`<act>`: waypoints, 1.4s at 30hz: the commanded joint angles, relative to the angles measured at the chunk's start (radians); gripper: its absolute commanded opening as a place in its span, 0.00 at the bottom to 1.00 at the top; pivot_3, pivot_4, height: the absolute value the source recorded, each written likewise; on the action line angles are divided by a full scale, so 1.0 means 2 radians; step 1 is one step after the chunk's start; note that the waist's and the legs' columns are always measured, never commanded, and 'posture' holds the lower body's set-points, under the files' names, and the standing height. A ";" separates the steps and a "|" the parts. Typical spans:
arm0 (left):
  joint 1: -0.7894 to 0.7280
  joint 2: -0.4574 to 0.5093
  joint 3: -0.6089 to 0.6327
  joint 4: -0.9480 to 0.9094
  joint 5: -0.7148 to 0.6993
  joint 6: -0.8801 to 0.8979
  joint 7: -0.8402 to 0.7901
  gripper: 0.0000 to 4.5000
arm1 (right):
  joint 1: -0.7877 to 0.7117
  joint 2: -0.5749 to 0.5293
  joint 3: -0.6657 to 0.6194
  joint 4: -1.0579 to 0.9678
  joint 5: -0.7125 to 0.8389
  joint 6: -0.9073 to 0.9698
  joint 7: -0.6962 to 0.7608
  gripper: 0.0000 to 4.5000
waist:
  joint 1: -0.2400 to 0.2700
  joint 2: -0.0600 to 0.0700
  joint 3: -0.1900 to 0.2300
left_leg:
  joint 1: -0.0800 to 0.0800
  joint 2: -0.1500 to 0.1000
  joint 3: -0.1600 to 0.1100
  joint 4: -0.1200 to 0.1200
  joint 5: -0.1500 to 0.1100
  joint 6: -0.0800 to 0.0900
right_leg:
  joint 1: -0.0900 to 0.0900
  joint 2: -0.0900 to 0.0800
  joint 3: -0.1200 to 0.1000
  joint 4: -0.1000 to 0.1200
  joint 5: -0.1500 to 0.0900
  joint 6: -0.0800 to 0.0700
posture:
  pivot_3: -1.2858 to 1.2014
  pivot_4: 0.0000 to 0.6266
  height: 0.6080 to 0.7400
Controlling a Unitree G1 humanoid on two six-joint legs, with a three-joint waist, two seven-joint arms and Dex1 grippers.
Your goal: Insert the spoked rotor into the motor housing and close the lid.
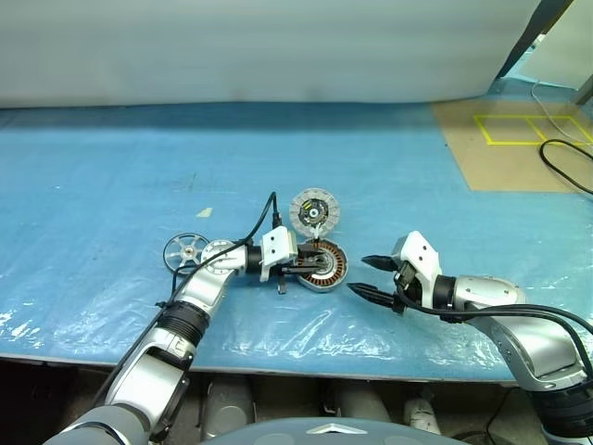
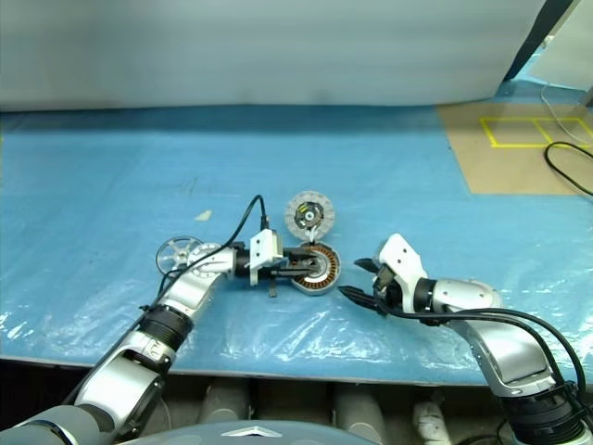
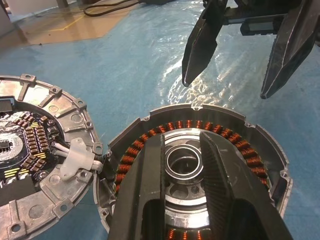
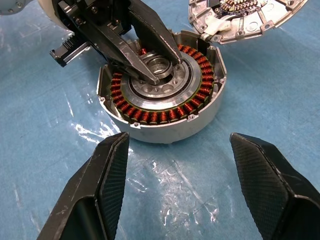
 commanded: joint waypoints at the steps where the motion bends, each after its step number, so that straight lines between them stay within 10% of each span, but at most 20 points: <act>1: 0.007 0.007 -0.011 -0.006 0.004 0.004 -0.012 0.15 | -0.008 -0.006 -0.006 -0.024 0.005 0.006 -0.002 0.75 | 0.000 0.000 0.000 | 0.000 0.000 0.000 0.000 0.000 0.000 | 0.000 0.000 0.000 0.000 0.000 0.000 | 0.52 0.24 1.00; 15: 0.007 0.003 -0.005 -0.008 -0.001 0.001 0.002 0.15 | -0.023 -0.004 -0.004 -0.031 0.008 0.028 -0.007 0.75 | 0.000 0.000 0.000 | 0.000 0.000 0.000 0.000 0.000 0.000 | 0.000 0.000 0.000 0.000 0.000 0.000 | 0.52 0.24 1.00; 21: 0.008 0.001 0.000 -0.013 -0.002 -0.007 0.010 0.57 | -0.021 -0.004 -0.005 -0.032 0.008 0.030 -0.008 0.75 | 0.000 0.000 0.000 | 0.000 0.000 0.000 0.000 0.000 0.000 | 0.000 0.000 0.000 0.000 0.000 0.000 | 0.52 0.24 1.00; 39: 0.103 0.065 0.070 -0.253 -0.122 0.170 0.031 0.57 | -0.121 0.031 -0.008 -0.008 0.073 0.053 0.017 0.75 | -0.007 0.000 0.000 | 0.000 0.000 0.000 0.000 0.000 0.000 | 0.000 0.000 0.000 0.000 0.000 0.000 | 0.52 0.24 1.00; 42: 0.141 0.081 0.082 -0.284 -0.131 0.191 0.045 0.58 | -0.153 0.036 0.037 0.016 0.056 0.038 0.043 0.55 | -0.006 0.000 0.000 | 0.001 0.001 0.000 0.000 0.000 0.000 | 0.000 0.001 0.000 0.000 0.000 0.000 | 0.52 0.24 1.00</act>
